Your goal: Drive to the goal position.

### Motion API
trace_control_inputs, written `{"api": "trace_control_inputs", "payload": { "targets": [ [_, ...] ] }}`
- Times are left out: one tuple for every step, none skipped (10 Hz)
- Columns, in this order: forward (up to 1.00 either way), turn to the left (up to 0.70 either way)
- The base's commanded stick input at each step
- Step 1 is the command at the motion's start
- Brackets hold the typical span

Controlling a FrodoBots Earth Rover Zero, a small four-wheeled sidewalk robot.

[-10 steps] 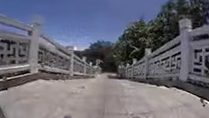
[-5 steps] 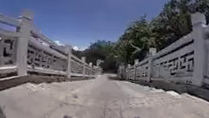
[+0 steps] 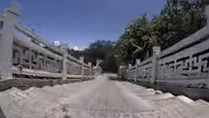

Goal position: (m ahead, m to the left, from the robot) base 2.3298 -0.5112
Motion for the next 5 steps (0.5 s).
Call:
{"api": "trace_control_inputs", "payload": {
  "targets": [
    [0.70, 0.00],
    [0.70, 0.00],
    [0.70, 0.00],
    [0.70, 0.00],
    [0.70, 0.00]
  ]
}}
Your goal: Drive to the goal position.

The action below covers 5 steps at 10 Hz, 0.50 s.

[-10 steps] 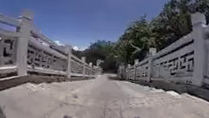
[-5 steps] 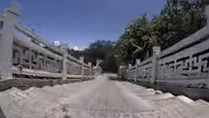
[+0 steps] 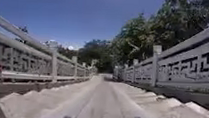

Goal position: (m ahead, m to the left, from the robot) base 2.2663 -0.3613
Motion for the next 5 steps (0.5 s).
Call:
{"api": "trace_control_inputs", "payload": {
  "targets": [
    [0.70, 0.00],
    [0.70, 0.00],
    [0.70, 0.00],
    [0.70, 0.00],
    [0.70, 0.00]
  ]
}}
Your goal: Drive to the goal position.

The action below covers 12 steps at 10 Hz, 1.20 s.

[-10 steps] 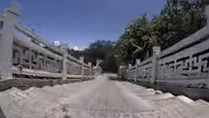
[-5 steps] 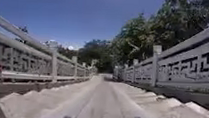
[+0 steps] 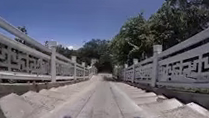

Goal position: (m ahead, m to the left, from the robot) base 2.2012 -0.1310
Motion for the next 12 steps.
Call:
{"api": "trace_control_inputs", "payload": {
  "targets": [
    [0.70, 0.00],
    [0.70, 0.00],
    [0.70, 0.00],
    [0.70, 0.00],
    [0.70, 0.00],
    [0.70, 0.00],
    [0.70, 0.00],
    [0.65, 0.00],
    [0.59, 0.00],
    [0.54, 0.00],
    [0.48, 0.00],
    [0.00, 0.00]
  ]
}}
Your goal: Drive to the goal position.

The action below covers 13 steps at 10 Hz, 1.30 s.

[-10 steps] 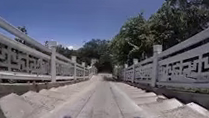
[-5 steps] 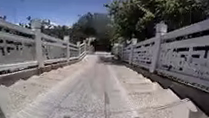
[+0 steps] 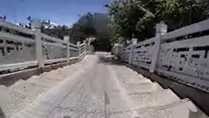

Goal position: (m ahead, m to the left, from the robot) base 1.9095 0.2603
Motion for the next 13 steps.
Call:
{"api": "trace_control_inputs", "payload": {
  "targets": [
    [0.00, 0.00],
    [0.00, 0.00],
    [0.00, 0.00],
    [0.00, 0.00],
    [0.00, 0.00],
    [0.00, 0.00],
    [0.00, 0.00],
    [0.00, 0.00],
    [0.10, 0.00],
    [0.42, 0.00],
    [0.45, 0.00],
    [0.45, 0.00],
    [0.45, 0.00]
  ]
}}
